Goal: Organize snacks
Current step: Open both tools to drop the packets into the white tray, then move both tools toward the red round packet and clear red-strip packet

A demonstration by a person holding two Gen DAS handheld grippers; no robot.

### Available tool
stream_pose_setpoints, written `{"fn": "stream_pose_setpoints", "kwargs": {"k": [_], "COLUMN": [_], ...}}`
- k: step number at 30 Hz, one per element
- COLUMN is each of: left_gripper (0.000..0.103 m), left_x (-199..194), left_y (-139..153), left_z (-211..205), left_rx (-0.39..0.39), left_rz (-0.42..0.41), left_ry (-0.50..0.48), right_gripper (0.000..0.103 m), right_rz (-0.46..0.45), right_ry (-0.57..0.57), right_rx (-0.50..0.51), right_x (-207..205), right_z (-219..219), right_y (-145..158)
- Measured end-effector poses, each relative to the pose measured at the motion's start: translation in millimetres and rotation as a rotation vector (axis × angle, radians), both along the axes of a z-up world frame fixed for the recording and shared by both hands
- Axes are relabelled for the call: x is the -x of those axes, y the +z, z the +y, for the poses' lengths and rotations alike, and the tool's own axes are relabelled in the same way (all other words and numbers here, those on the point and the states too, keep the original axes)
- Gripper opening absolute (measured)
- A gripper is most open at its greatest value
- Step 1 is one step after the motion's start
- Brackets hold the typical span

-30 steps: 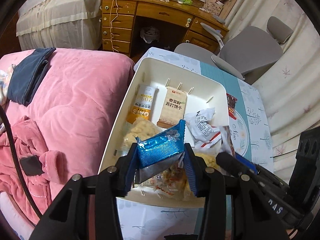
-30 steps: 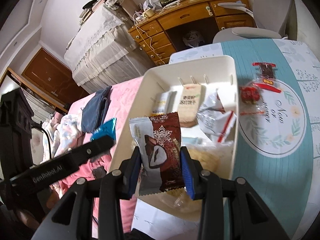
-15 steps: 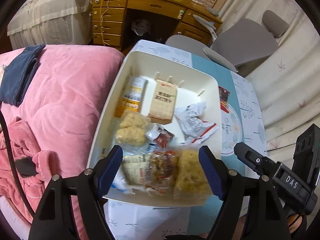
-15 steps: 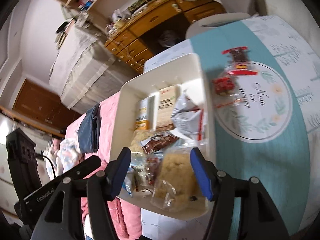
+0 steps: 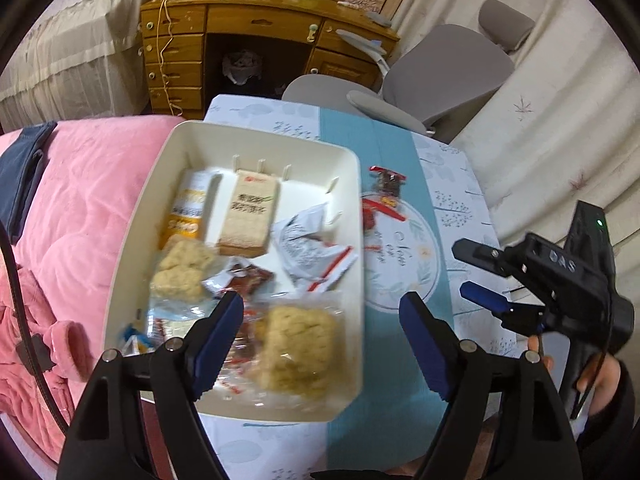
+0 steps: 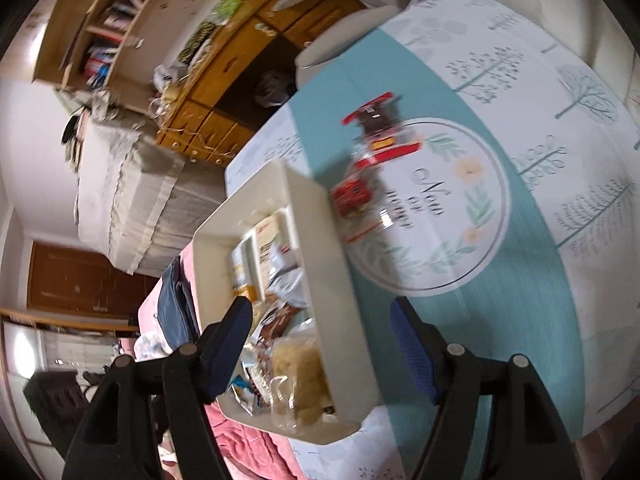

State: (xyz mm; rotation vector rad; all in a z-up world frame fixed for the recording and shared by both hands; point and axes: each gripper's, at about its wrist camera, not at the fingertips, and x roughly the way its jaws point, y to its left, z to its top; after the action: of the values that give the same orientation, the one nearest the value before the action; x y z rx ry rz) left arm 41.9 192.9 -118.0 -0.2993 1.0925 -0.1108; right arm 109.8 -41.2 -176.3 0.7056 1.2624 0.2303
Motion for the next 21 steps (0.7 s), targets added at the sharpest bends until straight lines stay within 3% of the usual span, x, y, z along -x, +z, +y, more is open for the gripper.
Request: {"fn": "stream_pose_setpoints", "kwargs": {"k": [10, 21], "left_gripper": [0.079, 0.079], "left_x": [-19.6, -54.3], "left_y": [-0.7, -39.9], "left_z": [-90.4, -156.6], "left_rx": [-0.017, -0.05], "left_rz": [-0.036, -0.063], "left_ry": [0.091, 0.32], "right_gripper": [0.072, 0.072], "right_rz": [0.09, 0.144], "right_ry": [0.072, 0.141], "right_rx": [-0.011, -0.021], "right_x": [-57.0, -127.1], "right_z": [-53.1, -91.0], "right_y": [-7.1, -32.4]}}
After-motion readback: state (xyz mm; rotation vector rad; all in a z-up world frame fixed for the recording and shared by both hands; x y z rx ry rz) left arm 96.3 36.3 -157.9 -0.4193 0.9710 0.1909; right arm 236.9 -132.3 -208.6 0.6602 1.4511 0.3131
